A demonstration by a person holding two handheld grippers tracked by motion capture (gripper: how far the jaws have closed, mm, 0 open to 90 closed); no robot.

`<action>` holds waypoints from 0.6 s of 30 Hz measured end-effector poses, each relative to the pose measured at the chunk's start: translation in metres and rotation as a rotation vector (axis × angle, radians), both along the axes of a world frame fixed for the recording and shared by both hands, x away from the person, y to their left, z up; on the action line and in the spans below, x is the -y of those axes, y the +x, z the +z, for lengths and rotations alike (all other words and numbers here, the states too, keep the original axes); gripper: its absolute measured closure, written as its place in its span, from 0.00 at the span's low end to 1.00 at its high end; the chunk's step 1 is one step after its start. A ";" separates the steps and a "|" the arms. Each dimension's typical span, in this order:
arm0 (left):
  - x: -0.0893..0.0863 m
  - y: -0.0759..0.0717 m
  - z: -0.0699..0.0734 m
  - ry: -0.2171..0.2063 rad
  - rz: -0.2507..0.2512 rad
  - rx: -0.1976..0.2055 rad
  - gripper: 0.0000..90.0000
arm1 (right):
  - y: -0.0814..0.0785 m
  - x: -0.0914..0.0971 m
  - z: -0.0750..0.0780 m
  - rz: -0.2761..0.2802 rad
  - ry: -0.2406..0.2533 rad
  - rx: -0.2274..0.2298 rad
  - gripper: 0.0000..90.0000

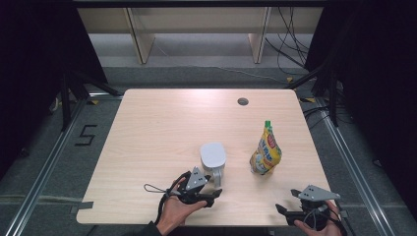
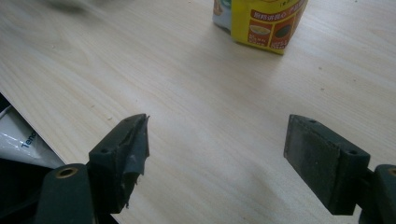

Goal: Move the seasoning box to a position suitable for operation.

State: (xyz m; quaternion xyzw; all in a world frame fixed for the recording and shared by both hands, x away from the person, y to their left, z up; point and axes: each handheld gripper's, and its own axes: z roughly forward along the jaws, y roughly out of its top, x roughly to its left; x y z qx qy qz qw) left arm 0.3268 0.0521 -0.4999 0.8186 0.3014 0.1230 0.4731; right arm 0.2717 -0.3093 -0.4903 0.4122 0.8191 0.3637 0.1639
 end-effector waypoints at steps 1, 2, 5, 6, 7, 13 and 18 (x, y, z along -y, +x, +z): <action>0.003 0.001 0.000 -0.010 0.007 0.005 0.43 | -0.001 -0.001 0.000 -0.014 0.006 -0.016 0.26; 0.003 0.001 0.000 -0.010 0.007 0.005 0.44 | -0.001 -0.001 0.000 -0.001 0.004 -0.004 0.26; 0.007 0.005 0.000 -0.006 -0.018 0.029 0.48 | -0.001 -0.001 0.000 -0.004 0.005 -0.006 0.26; 0.007 0.005 0.000 -0.006 -0.018 0.029 0.49 | -0.001 -0.001 0.000 -0.002 0.004 -0.006 0.26; 0.010 0.006 0.001 -0.020 -0.004 0.013 0.52 | 0.000 0.000 0.000 0.006 -0.003 0.006 0.26; 0.015 0.010 0.003 -0.027 -0.021 0.014 0.70 | 0.000 0.000 0.000 0.001 0.003 -0.003 0.26; 0.014 0.013 0.004 -0.018 -0.009 0.031 0.78 | 0.000 0.000 0.000 0.008 -0.002 0.003 0.26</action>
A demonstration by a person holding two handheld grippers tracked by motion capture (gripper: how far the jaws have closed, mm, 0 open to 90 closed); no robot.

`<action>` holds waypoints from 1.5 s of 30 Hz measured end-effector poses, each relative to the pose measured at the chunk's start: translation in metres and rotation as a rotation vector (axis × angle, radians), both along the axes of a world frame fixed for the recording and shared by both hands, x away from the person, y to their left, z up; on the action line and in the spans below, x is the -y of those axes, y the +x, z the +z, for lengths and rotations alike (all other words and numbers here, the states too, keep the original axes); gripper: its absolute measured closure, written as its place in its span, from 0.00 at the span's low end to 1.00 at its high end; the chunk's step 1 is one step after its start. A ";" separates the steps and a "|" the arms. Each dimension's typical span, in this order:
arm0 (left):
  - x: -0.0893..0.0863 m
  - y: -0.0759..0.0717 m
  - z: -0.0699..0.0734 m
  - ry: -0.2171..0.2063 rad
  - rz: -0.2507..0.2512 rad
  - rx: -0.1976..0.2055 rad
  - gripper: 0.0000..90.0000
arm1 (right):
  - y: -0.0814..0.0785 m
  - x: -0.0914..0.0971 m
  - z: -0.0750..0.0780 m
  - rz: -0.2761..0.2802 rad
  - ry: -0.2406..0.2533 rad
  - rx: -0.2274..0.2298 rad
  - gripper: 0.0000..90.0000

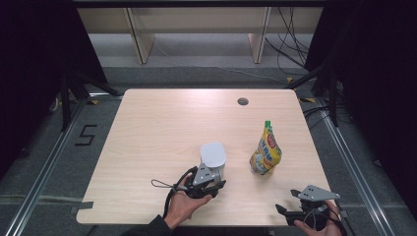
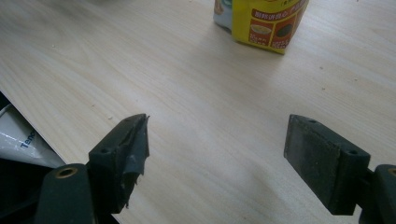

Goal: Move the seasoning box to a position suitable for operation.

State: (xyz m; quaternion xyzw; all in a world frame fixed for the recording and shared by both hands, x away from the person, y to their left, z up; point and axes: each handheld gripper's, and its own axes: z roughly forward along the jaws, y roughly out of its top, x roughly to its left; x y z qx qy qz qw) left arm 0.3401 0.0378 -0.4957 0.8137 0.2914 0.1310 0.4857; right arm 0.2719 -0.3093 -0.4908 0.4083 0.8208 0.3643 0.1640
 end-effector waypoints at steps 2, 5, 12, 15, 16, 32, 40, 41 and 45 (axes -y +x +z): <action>-0.002 0.001 0.001 0.007 -0.011 0.008 0.81 | -0.001 0.000 0.000 -0.007 0.005 -0.007 0.26; -0.002 0.001 0.001 0.007 -0.011 0.004 0.82 | 0.000 0.000 0.000 0.001 0.000 0.001 0.26; -0.011 -0.003 0.002 0.004 -0.018 -0.005 0.81 | 0.000 0.001 0.000 -0.003 0.002 0.000 0.26; -0.022 -0.006 0.003 0.014 -0.023 -0.019 0.80 | -0.002 0.000 0.000 -0.018 0.011 -0.017 0.26; -0.026 -0.008 0.003 0.017 -0.025 -0.019 0.80 | -0.002 0.000 0.000 -0.021 0.015 -0.020 0.26; -0.068 -0.012 0.005 0.045 -0.051 -0.022 0.76 | 0.000 0.000 -0.002 0.002 0.019 -0.021 0.26; -0.089 -0.009 0.005 0.057 0.002 -0.005 0.75 | 0.001 0.001 -0.001 0.016 0.010 -0.020 0.26; -0.092 -0.007 0.006 0.065 0.009 0.002 0.75 | 0.001 0.001 -0.002 0.020 0.011 -0.016 0.26; -0.104 -0.002 0.006 0.065 0.056 0.016 0.75 | 0.001 0.000 -0.001 0.025 0.019 -0.039 0.26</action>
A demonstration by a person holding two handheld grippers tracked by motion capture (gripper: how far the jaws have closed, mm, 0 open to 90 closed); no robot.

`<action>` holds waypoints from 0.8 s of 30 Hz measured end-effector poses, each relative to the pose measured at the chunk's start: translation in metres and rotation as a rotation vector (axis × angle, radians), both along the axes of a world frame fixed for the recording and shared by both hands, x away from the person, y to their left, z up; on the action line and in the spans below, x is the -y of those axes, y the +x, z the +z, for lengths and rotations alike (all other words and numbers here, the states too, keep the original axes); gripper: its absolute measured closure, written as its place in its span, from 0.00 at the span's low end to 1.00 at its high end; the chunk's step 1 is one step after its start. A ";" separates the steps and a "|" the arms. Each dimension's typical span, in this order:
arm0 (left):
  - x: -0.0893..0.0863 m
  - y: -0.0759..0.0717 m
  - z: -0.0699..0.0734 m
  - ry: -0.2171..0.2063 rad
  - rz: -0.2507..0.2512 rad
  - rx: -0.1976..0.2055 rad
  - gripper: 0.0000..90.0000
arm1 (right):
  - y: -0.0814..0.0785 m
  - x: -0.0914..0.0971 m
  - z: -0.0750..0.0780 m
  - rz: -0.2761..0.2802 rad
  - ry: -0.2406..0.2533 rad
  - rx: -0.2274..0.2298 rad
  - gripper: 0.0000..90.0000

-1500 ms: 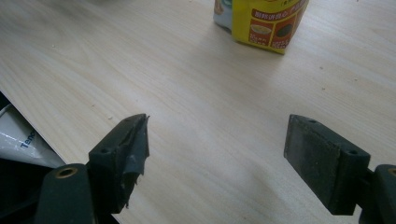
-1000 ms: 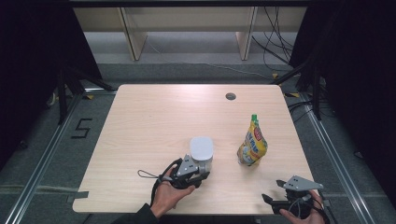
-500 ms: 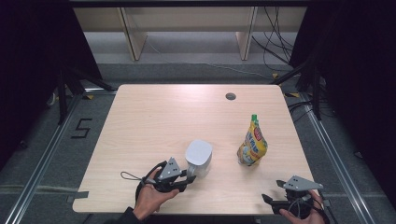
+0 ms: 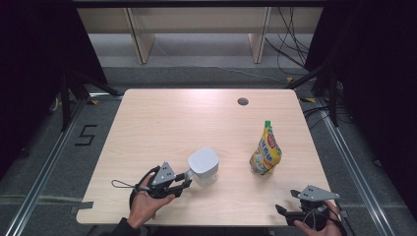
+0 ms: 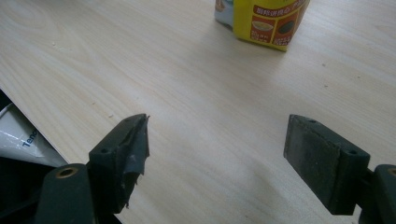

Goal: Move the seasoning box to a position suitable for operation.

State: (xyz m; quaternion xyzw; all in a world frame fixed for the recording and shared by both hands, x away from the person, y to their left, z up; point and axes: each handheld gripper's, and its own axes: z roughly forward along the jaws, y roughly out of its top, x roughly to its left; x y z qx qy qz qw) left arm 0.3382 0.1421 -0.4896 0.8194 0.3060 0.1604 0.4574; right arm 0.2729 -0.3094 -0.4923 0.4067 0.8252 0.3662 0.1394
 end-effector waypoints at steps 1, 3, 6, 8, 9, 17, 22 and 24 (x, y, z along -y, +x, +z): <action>-0.001 0.001 -0.001 -0.016 0.015 -0.008 0.75 | -0.001 0.000 0.000 -0.026 -0.018 0.032 0.26; -0.006 0.005 -0.001 -0.026 0.040 -0.013 0.74 | -0.002 0.000 0.001 -0.026 -0.016 0.019 0.26; -0.005 0.008 -0.003 -0.026 0.053 -0.012 0.73 | -0.002 -0.002 0.000 -0.025 -0.012 0.014 0.26; -0.005 0.009 -0.003 -0.027 0.048 -0.015 0.74 | -0.002 -0.002 0.000 -0.030 -0.013 0.008 0.26; -0.005 0.009 -0.003 -0.027 0.048 -0.015 0.75 | -0.002 -0.002 0.000 -0.030 -0.019 0.014 0.26; -0.010 0.016 -0.004 -0.013 0.009 0.025 0.76 | -0.001 -0.001 0.000 -0.017 -0.025 0.029 0.26; -0.014 0.015 -0.005 -0.023 -0.034 0.034 0.76 | -0.001 -0.001 0.000 -0.016 -0.025 0.028 0.26; -0.014 0.014 -0.005 -0.021 -0.040 0.021 0.77 | 0.000 -0.001 -0.001 -0.008 -0.010 0.023 0.26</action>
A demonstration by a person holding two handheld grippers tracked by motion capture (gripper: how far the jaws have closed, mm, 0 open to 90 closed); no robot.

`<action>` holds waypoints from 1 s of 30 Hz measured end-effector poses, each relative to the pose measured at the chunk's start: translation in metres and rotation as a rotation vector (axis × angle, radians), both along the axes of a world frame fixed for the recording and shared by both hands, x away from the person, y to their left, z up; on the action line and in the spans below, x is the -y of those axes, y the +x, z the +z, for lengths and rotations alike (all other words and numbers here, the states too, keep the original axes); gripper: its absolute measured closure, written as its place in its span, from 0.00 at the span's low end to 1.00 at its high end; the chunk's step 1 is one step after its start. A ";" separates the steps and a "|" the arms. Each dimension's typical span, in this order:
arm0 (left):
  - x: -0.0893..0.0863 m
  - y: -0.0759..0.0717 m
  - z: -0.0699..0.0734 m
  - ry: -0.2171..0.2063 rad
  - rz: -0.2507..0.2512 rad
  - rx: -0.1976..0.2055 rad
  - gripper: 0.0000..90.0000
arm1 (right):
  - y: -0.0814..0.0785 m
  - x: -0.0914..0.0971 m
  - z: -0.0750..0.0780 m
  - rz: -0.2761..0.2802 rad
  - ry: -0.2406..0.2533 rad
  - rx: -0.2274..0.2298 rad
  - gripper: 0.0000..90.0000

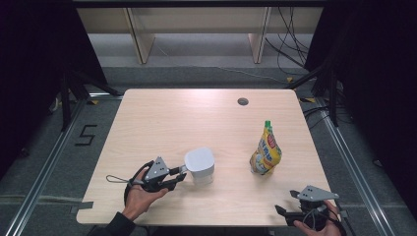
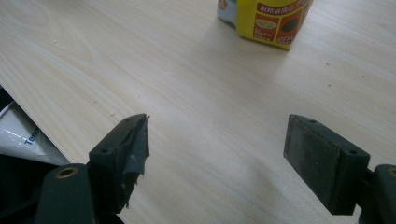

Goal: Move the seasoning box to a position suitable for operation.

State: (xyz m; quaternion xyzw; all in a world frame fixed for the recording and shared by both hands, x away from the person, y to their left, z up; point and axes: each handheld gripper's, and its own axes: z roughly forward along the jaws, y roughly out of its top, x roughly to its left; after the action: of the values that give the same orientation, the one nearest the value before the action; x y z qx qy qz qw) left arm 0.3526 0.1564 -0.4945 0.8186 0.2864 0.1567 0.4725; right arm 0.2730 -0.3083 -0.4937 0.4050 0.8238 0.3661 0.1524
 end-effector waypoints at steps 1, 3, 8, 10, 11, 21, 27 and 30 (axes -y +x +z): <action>0.001 -0.001 0.000 -0.006 -0.006 0.007 0.77 | 0.000 0.000 0.000 0.000 0.000 0.000 0.26; 0.000 -0.002 0.000 -0.005 -0.009 0.003 0.76 | -0.001 0.000 0.001 -0.008 -0.015 0.004 0.26; 0.002 -0.008 0.000 -0.004 -0.044 0.003 0.76 | 0.000 0.000 0.001 -0.004 -0.004 -0.002 0.26; 0.002 -0.009 0.000 -0.001 -0.056 0.003 0.76 | 0.000 0.000 0.001 -0.005 -0.005 -0.003 0.26; 0.002 -0.010 0.001 0.008 -0.063 0.009 0.76 | 0.000 0.000 0.001 -0.005 -0.006 -0.004 0.26; 0.007 -0.020 0.000 -0.004 -0.094 -0.001 0.76 | 0.000 0.000 0.000 -0.001 0.005 -0.014 0.26; 0.010 -0.022 0.000 0.001 -0.110 0.003 0.76 | -0.001 0.000 0.001 -0.007 -0.005 -0.014 0.26; 0.014 -0.023 0.001 0.006 -0.132 0.013 0.76 | 0.000 0.000 0.001 -0.004 0.000 -0.014 0.26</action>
State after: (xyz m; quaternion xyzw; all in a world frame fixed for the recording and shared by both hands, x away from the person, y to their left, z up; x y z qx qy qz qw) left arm 0.3294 0.1426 -0.4938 0.8360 0.2282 0.1315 0.4814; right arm 0.2726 -0.3085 -0.4931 0.4093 0.8240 0.3631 0.1475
